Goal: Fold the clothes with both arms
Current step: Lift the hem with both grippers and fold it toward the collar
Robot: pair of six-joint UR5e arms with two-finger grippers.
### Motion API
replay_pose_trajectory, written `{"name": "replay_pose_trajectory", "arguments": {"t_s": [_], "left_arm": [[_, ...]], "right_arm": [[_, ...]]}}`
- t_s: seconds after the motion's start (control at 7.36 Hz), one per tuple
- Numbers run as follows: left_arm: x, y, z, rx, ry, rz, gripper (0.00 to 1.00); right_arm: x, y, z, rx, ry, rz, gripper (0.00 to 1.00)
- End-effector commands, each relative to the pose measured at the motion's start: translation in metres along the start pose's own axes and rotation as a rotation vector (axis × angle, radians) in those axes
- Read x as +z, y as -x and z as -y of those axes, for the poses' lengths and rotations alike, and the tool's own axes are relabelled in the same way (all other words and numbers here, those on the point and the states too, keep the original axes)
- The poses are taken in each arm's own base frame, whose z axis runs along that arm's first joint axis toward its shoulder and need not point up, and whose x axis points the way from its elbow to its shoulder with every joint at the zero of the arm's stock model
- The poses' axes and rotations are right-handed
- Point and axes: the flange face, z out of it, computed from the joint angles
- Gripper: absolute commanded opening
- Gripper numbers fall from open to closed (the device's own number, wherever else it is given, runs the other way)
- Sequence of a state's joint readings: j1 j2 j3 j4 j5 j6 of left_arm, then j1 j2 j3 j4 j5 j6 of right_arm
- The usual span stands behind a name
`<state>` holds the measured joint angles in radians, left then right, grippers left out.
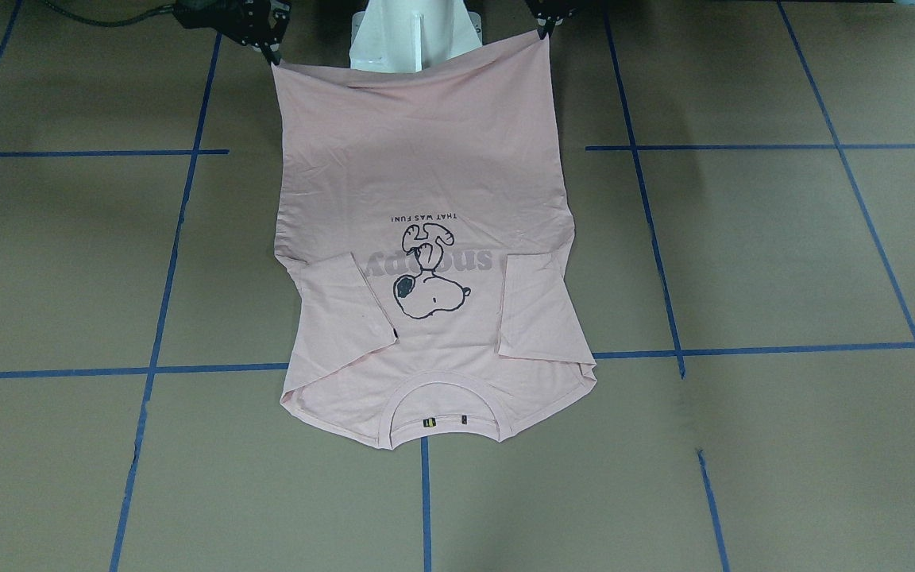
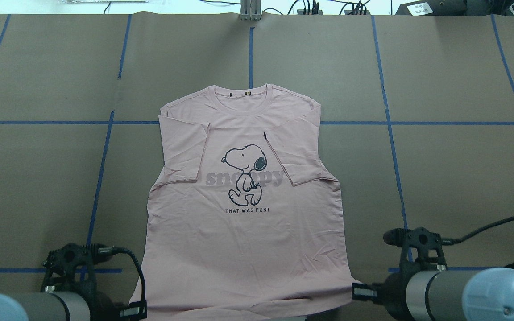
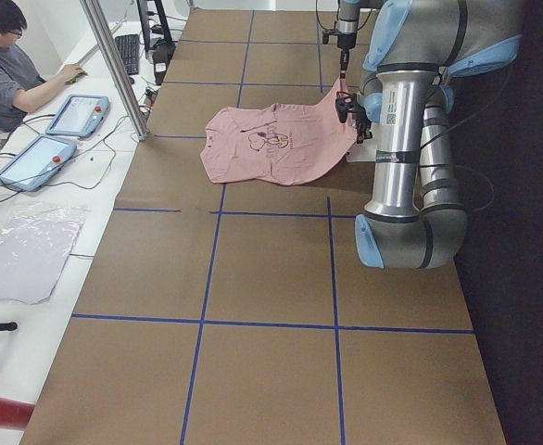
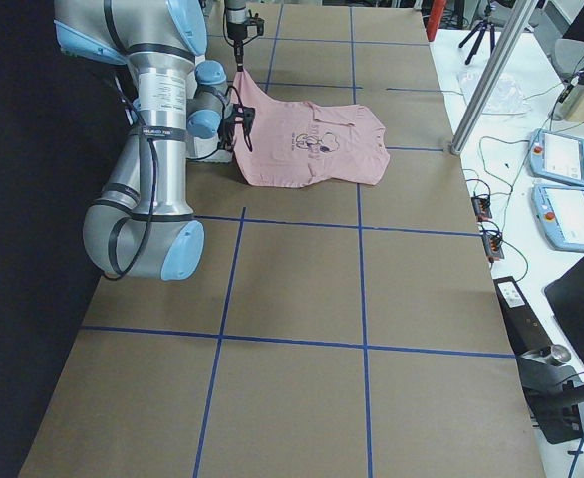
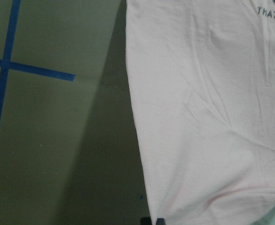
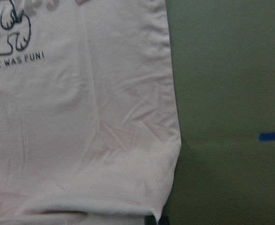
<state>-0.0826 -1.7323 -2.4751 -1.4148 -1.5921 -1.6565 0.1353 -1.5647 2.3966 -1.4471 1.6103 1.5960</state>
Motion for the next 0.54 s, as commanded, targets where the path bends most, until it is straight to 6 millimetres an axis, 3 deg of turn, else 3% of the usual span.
{"name": "replay_pose_trajectory", "arguments": {"t_s": [0.0,0.14,0.27,0.41], "left_arm": [[0.013,-0.015,0.099,0.042,-0.177,0.038,0.00],[0.025,-0.017,0.147,0.066,-0.241,0.085,0.00],[0.032,-0.009,0.179,0.071,-0.275,0.126,0.00],[0.029,-0.001,0.207,0.097,-0.290,0.115,0.00]], "right_arm": [[0.009,0.037,0.107,-0.077,-0.205,0.019,0.00],[0.007,0.051,0.160,-0.158,-0.285,-0.002,0.00],[0.015,0.037,0.208,-0.149,-0.343,-0.063,0.00],[0.021,0.042,0.252,-0.176,-0.383,-0.109,0.00]]}}
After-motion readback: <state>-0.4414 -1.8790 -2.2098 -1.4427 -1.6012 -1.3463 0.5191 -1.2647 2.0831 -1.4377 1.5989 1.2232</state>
